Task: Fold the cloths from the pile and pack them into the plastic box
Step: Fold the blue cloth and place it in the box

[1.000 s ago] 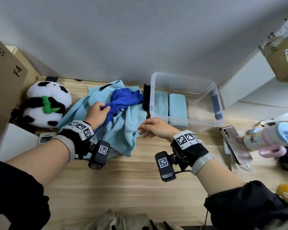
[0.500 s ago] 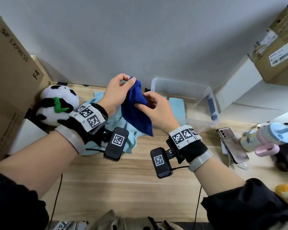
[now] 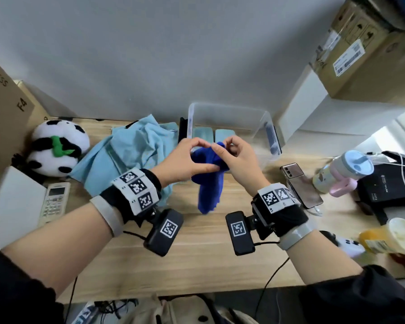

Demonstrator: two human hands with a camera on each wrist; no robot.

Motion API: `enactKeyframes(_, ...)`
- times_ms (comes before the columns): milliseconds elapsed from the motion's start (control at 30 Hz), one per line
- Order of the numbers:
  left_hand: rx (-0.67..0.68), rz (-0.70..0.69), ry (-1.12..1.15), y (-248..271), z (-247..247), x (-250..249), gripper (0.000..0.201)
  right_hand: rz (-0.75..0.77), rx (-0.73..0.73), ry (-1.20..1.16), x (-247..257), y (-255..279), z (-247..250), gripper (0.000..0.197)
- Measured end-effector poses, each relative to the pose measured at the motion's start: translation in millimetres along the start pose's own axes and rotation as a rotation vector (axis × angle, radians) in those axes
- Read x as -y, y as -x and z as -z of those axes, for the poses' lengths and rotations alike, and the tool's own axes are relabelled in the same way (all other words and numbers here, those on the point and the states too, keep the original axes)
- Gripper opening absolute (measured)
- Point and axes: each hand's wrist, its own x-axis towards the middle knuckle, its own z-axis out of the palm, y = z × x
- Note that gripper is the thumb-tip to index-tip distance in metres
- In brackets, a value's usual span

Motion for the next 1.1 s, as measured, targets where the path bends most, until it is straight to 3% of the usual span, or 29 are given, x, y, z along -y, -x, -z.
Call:
enactKeyframes(100, -0.158, -0.026, -0.16, 4, -19, 3, 0.026, -0.003, -0.036, 0.043, -7, 6, 9, 0.036)
enactKeyframes(200, -0.247, -0.07, -0.153, 6, -27, 3, 0.012, -0.01, -0.082, 0.062, -12, 9, 17, 0.032)
enactKeyframes(267, -0.232, -0.082, -0.119, 6, -30, 2, 0.007, -0.026, -0.103, 0.05, -15, 10, 22, 0.028)
enactKeyframes(400, -0.069, -0.101, -0.14, 8, -37, 1, 0.019, -0.04, -0.09, 0.011, -16, 13, 26, 0.025)
enactKeyframes(700, -0.201, -0.072, -0.019, 2, -36, 3, 0.007, -0.076, -0.064, -0.03, -18, 16, 38, 0.023)
enactKeyframes(767, -0.254, -0.071, 0.058, -2, -30, -2, 0.015, -0.15, 0.059, 0.067, -22, 15, 46, 0.023)
enactKeyframes(867, -0.254, -0.097, 0.128, -3, -24, -16, 0.019, -0.259, 0.424, 0.328, -24, 17, 53, 0.022)
enactKeyframes(900, -0.237, -0.109, 0.135, -4, -24, -20, 0.016, -0.259, 0.476, 0.388, -22, 18, 52, 0.019)
enactKeyframes(1100, -0.151, -0.179, 0.167, -5, -31, -33, 0.017, -0.105, 0.26, 0.374, -18, 16, 32, 0.032)
